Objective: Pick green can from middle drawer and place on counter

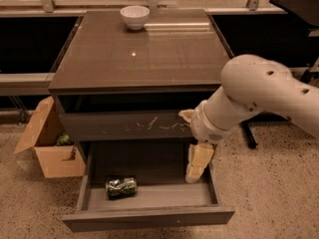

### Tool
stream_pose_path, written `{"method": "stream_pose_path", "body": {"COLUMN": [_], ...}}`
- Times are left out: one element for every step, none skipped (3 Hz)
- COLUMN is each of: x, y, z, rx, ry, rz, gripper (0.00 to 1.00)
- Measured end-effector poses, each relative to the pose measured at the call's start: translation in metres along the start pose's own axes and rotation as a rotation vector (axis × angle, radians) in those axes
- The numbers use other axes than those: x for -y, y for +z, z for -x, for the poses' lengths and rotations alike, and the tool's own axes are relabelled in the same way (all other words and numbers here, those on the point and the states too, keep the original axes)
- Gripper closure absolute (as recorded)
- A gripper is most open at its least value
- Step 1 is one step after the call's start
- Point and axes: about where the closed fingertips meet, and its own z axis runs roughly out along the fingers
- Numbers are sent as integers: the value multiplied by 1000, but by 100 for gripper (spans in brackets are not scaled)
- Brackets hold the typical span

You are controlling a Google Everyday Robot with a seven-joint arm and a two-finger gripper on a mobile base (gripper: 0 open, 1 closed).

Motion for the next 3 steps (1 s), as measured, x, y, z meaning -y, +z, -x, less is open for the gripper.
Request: {"method": "stream_pose_path", "body": {"x": [1, 2, 2], "y": [41, 77, 77], "z": [9, 17, 17], "rx": [69, 139, 139], "ry": [-9, -11, -12], "rz": [37, 77, 77], "gripper": [0, 0, 0]}}
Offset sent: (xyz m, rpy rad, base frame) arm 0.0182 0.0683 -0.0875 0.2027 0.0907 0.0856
